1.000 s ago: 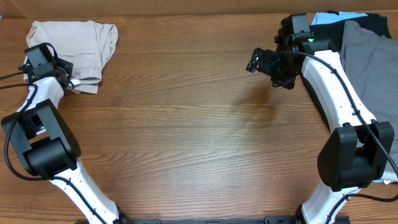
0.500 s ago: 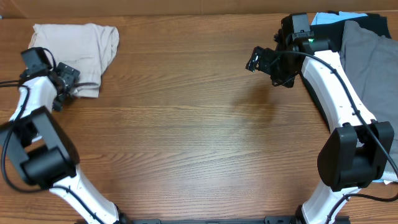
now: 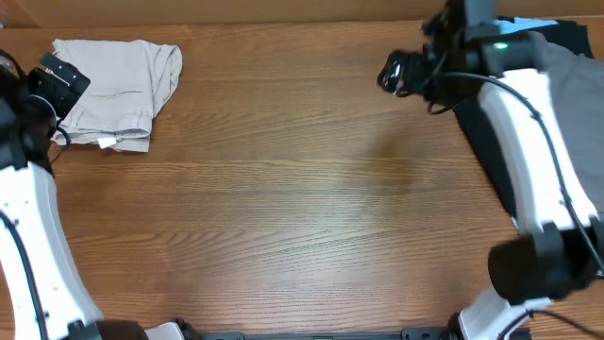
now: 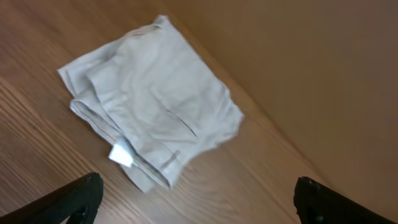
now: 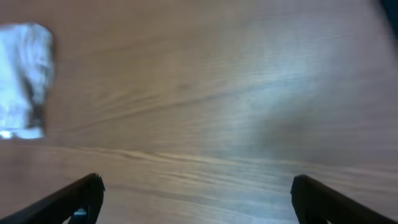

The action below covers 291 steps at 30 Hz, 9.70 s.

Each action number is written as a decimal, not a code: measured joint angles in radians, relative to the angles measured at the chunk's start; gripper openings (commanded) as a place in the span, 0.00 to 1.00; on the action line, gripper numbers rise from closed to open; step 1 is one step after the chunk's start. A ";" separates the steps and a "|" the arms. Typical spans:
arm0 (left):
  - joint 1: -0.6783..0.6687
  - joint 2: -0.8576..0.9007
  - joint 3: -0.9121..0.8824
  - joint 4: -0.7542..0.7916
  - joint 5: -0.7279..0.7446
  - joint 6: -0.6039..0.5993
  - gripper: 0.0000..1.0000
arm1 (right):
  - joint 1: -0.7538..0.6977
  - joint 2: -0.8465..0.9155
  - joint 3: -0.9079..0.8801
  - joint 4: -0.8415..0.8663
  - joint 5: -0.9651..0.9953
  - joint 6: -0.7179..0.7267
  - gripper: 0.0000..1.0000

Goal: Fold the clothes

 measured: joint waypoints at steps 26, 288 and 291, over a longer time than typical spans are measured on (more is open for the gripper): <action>-0.004 -0.022 0.000 -0.037 0.040 0.006 1.00 | 0.000 -0.548 0.213 -0.261 0.045 -0.048 1.00; -0.378 -1.452 -1.506 0.647 -0.085 0.396 1.00 | -0.009 -1.807 -1.940 1.157 0.262 -0.055 1.00; -0.378 -1.452 -1.506 0.647 -0.085 0.396 1.00 | -0.009 -1.807 -1.940 1.157 0.262 -0.055 1.00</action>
